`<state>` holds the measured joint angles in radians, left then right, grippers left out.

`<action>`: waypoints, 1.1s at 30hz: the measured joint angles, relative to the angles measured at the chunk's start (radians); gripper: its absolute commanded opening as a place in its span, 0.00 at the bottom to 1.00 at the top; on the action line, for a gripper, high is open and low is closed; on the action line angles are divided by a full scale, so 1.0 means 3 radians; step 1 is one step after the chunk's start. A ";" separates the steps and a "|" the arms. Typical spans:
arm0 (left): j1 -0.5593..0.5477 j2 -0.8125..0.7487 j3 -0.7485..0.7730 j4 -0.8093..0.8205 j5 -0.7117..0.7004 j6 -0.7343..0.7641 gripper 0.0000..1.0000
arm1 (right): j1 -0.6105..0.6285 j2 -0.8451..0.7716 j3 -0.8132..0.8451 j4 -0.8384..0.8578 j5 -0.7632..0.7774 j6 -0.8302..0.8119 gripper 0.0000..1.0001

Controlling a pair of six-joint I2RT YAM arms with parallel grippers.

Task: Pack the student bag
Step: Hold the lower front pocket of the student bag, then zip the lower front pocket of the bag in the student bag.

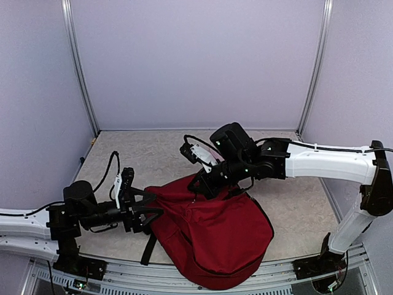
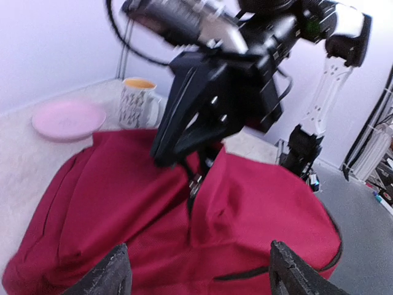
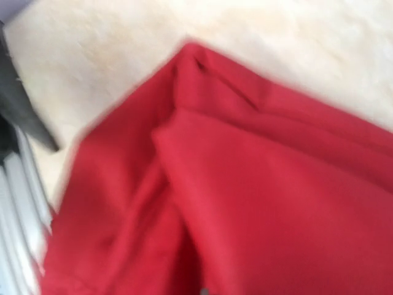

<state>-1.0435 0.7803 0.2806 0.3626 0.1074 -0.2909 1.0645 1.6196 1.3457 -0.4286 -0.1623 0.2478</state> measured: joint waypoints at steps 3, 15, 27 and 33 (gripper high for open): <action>-0.0056 0.0094 0.0253 0.0056 0.0070 0.0315 0.84 | 0.0003 0.0004 -0.0008 0.0061 -0.0075 0.0020 0.00; -0.0153 0.1488 0.0837 -0.0114 0.0487 0.0752 0.61 | 0.0000 -0.0013 -0.0142 0.0195 -0.0057 0.0114 0.00; -0.0175 0.1790 0.1062 -0.0197 0.0215 0.0902 0.22 | -0.0003 -0.0202 -0.0362 0.0271 0.0009 0.0155 0.00; -0.0170 0.1790 0.1069 -0.0216 0.0043 0.0902 0.00 | -0.0034 -0.0309 -0.0440 0.0282 0.0032 0.0183 0.00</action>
<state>-1.0946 1.3174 0.6014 0.2977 0.1204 -0.0204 1.0542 1.5269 1.2137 -0.3439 -0.1528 0.3027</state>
